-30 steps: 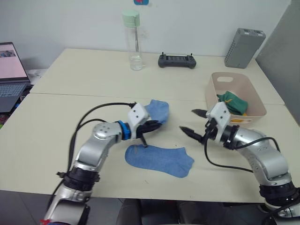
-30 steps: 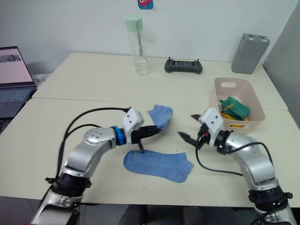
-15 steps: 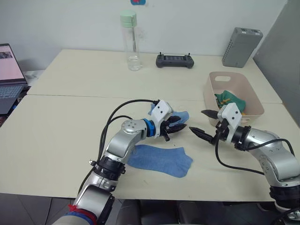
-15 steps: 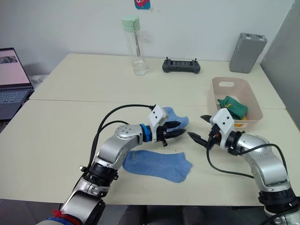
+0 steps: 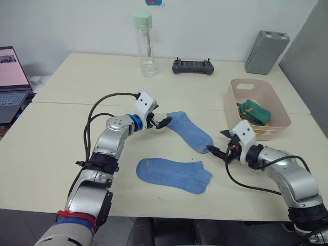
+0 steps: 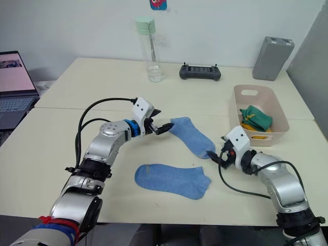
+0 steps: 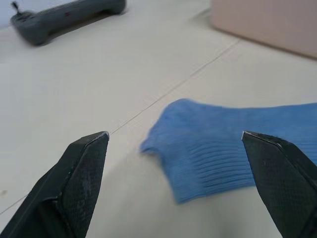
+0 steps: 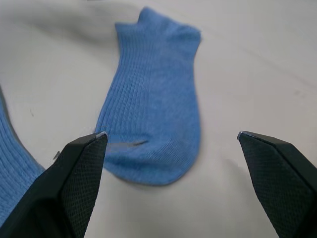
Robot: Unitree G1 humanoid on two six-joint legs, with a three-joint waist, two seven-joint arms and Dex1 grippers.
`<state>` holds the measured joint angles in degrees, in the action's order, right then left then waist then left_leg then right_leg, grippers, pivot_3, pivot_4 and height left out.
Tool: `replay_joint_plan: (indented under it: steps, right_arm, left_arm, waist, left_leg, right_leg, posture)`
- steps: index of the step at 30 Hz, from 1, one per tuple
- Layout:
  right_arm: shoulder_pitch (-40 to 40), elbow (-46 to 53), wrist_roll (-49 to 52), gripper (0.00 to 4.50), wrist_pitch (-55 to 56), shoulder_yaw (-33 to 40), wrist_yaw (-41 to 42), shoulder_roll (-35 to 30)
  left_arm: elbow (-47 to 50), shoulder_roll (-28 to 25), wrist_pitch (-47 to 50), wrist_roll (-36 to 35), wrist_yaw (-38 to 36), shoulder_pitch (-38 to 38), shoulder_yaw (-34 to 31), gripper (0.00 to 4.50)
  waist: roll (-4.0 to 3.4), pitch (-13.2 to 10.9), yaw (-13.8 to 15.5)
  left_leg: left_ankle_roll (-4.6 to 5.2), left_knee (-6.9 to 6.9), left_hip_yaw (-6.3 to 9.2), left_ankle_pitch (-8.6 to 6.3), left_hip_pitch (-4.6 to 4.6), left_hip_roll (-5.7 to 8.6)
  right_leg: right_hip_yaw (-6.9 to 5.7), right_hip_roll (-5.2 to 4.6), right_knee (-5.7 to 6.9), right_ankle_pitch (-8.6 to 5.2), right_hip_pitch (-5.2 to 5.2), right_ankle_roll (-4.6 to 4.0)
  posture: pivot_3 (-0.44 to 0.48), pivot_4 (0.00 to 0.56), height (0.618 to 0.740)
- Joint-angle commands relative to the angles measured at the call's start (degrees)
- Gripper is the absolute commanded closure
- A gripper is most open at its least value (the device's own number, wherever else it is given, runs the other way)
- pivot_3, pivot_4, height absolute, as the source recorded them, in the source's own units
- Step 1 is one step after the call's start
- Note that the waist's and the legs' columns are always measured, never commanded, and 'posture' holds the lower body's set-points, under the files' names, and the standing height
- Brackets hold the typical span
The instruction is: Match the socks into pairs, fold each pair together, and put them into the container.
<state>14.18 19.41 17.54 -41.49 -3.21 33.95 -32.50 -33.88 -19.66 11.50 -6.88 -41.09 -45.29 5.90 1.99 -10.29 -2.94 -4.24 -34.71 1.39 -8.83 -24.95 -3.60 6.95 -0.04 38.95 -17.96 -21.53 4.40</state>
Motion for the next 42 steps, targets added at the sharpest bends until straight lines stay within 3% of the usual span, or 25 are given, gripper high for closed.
replay_joint_plan:
  steps: [1, 6, 9, 12, 20, 24, 34, 42]
  right_arm:
    - [2.9, -0.4, 1.6, 0.00, -5.4, 0.0, -2.3, 2.7]
    - [4.9, -4.7, 0.5, 0.00, -8.9, -0.2, -5.6, 6.1]
    - [4.8, -6.3, 0.0, 0.64, -8.7, -0.8, -6.4, 7.4]
    - [4.6, -5.6, -0.5, 1.69, -8.4, -1.3, -6.5, 7.8]
    - [4.3, -5.1, -1.5, 4.49, -6.5, -1.7, -5.7, 6.7]
    - [5.6, -6.2, -1.6, 4.50, -5.3, -2.1, -4.7, 6.1]
    - [11.8, -11.4, -2.8, 4.50, 0.3, -5.3, 0.8, 5.3]
    - [13.7, -15.4, -5.3, 4.50, 3.8, -8.2, 3.1, 5.4]
  left_arm:
    - [-8.5, 2.7, -4.5, 2.5, 1.8, -4.1, 0.6, 0.03]
    - [-20.5, 5.6, -7.2, 4.4, 4.6, -8.8, -0.2, 0.03]
    - [-25.0, 6.5, -8.3, 5.2, 4.7, -10.4, -0.2, 0.00]
    - [-26.9, 7.0, -8.8, 5.1, 3.6, -11.1, -0.8, 0.61]
    - [-23.4, 6.5, -6.4, 3.2, 1.3, -8.7, -3.3, 3.18]
    - [-15.9, 5.9, -2.9, 1.3, 1.0, -4.2, -4.7, 4.46]
    - [31.3, 3.2, 21.9, -8.5, 7.6, 19.9, -10.4, 4.46]
    - [45.4, 4.3, 29.2, -11.2, 14.4, 28.0, -11.8, 4.46]
  waist:
    - [0.00, 0.0, 0.1]
    - [0.00, 0.0, 0.2]
    - [0.00, 0.0, 0.2]
    - [0.00, 0.0, 0.1]
    - [0.00, 0.0, -0.1]
    - [0.00, 0.0, -0.3]
    - [-0.02, 0.0, -0.8]
    - [-0.02, 0.0, 0.0]
  left_leg:
    - [0.00, 0.00, 0.01, 0.00, -0.02, 0.00]
    - [0.00, 0.04, 0.02, 0.00, -0.09, 0.00]
    - [0.00, 0.04, 0.01, 0.00, -0.23, 0.00]
    - [0.00, 0.06, 0.03, 0.00, -0.21, 0.00]
    - [0.00, 0.05, 0.03, 0.00, -0.20, 0.00]
    - [0.00, 0.06, 0.03, 0.00, -0.20, -0.02]
    - [0.00, 0.12, 0.04, 0.00, -0.16, -0.07]
    - [-0.01, -0.01, 0.01, 0.00, -0.11, -0.03]
  right_leg:
    - [-0.01, 0.00, 0.00, 0.00, -0.03, 0.00]
    - [-0.03, 0.02, 0.01, 0.00, -0.11, -0.01]
    - [-0.03, 0.02, 0.01, 0.00, -0.24, -0.01]
    - [-0.05, 0.04, 0.03, 0.00, -0.23, 0.00]
    - [-0.04, 0.04, 0.05, 0.00, -0.23, 0.01]
    - [-0.03, 0.03, 0.05, 0.01, -0.22, 0.00]
    - [-0.03, 0.04, 0.07, 0.06, -0.21, -0.11]
    - [0.00, -0.01, 0.02, 0.05, -0.11, 0.03]
  posture:
    - [0.000, 0.150, 0.740]
    - [0.000, 0.150, 0.740]
    - [0.000, 0.150, 0.740]
    - [0.000, 0.150, 0.740]
    - [0.000, 0.150, 0.740]
    - [0.000, 0.150, 0.740]
    - [0.000, 0.150, 0.740]
    - [0.000, 0.150, 0.740]
